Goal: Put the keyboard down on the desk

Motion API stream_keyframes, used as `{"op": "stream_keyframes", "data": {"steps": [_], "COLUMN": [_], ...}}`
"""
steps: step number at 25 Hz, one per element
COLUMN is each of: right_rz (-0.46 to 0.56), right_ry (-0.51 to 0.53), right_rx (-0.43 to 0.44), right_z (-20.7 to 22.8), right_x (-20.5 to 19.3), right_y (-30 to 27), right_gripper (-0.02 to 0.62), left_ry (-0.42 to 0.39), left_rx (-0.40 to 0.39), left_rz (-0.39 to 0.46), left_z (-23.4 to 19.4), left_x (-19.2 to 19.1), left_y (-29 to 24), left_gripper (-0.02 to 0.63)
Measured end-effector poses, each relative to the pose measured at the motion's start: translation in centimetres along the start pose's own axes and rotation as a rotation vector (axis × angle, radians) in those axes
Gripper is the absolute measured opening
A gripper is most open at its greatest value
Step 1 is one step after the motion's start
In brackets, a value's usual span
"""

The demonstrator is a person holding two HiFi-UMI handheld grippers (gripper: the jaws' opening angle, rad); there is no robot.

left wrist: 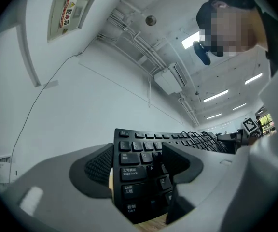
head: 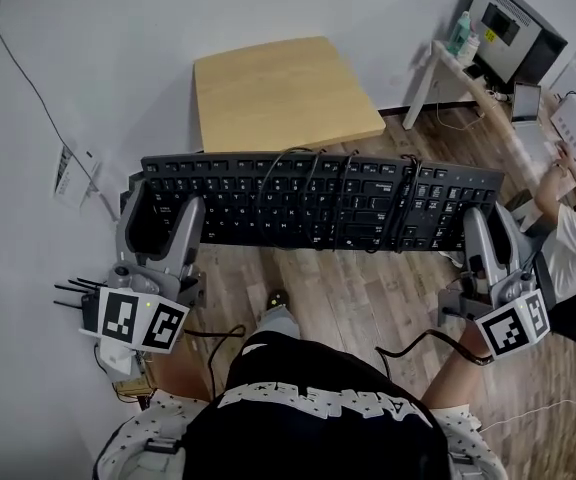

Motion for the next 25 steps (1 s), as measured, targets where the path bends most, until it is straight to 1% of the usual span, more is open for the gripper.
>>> {"op": "stream_keyframes", "data": {"steps": [5,10,18,25], "right_rz": [0.005,0.014,0.029,0.050], "right_ry": [0.001,-0.013,-0.014,-0.019], "right_rx": [0.006,0.017,0.020,0.042], "right_z": [-0.09,0.20,0.32,0.44], "right_x": [-0.01,-0.21,-0.25,-0.49], "right_y": [-0.05,-0.09,-0.06,-0.10], "right_gripper": [0.201,0.201,0.201,0.201], "left_ry": [0.005,-0.018,-0.028,-0.041], "left_rx": [0.004,0.009,0.008,0.014], "left_rz": [0.006,0.019,0.032,0.054], "left_z": [-0.10,0.14,0.22,0.32], "left_x": [-0.04,0.32,0.47,0.60], "left_y": [0.07,0.18,0.11,0.36], "left_gripper": [0.299,0.299,0.299,0.299]}}
Point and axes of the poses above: the fingertips, and each gripper's own axes: y backward along the fingers, z to its right, x out of its top, the point moved 1 cm from there along y, backward along the fingers, and after that the axes turned 2 degrees about z, right-handed, at the moved point
